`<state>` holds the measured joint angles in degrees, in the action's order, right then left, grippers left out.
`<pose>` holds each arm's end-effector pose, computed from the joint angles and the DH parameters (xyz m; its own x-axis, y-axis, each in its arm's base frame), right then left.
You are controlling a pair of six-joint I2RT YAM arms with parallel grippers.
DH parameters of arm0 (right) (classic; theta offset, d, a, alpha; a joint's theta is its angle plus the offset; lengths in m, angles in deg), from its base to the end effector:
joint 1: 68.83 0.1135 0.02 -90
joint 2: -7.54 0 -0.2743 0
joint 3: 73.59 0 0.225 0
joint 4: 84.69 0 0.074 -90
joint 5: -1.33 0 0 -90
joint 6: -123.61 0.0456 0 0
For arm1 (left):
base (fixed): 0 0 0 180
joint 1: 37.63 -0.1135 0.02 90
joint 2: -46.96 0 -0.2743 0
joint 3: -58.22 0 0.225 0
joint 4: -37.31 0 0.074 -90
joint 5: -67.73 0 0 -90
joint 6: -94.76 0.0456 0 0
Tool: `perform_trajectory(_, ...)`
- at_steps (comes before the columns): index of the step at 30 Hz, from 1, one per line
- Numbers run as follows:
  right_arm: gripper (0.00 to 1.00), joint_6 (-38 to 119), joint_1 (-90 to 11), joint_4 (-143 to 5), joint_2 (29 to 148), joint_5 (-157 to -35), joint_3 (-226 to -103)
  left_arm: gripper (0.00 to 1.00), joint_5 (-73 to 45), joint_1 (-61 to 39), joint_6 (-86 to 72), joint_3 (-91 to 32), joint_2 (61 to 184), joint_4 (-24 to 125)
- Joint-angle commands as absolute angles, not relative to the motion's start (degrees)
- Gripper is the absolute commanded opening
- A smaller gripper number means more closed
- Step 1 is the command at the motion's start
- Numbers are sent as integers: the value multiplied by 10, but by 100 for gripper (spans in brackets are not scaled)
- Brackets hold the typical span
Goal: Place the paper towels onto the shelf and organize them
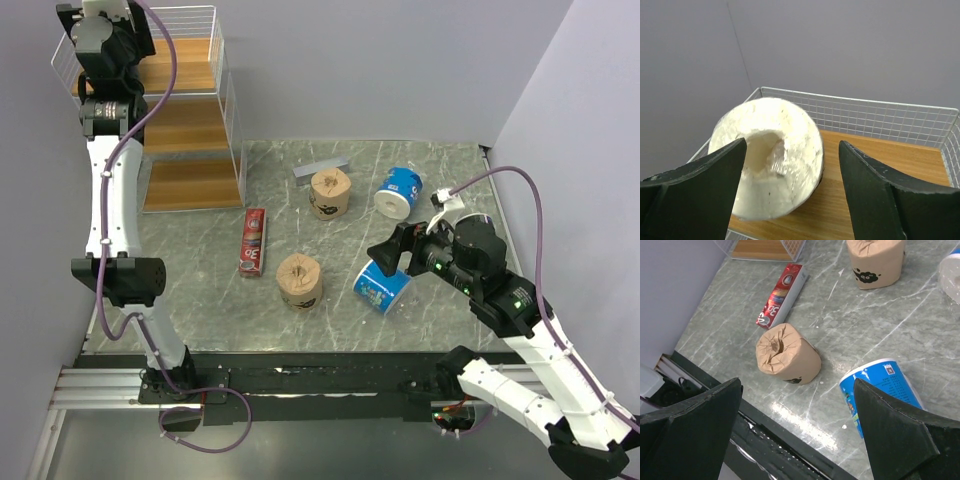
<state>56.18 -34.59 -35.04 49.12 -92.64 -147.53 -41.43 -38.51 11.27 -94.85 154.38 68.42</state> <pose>0.0966 0.0695 0.3805 -0.4633 0.1478 -0.8738 -0.4745 0.7914 0.3855 0.3725 0.0207 0.5655 0.2117 0.1104 -0.9711 -0.3585 0.9331 0.0279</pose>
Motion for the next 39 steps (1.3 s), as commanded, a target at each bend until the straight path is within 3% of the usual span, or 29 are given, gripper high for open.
perform_trajectory(1, 100, 552, -347, -358, 496, -910, -1516, 80, -381, -389, 100, -958, 1536, 655)
perform_trajectory(14, 99, 565, -348, -377, 523, -917, -1513, 80, -316, -381, 27, -881, 1426, 732)
perform_trajectory(20, 99, 578, -347, -385, 546, -888, -1526, 87, -279, -351, -18, -750, 1299, 788)
perform_trajectory(23, 99, 600, -347, -393, 560, -826, -1517, 98, -216, -349, -74, -679, 1236, 812)
perform_trajectory(28, 100, 620, -353, -392, 589, -731, -1518, 96, -49, -347, -178, -439, 1104, 727)
perform_trajectory(31, 99, 626, -383, -375, 609, -698, -1527, 96, -12, -346, -199, -322, 1052, 681)
perform_trajectory(39, 99, 739, -631, -411, 597, -743, -1442, 96, -42, -327, -206, -123, 988, 605)
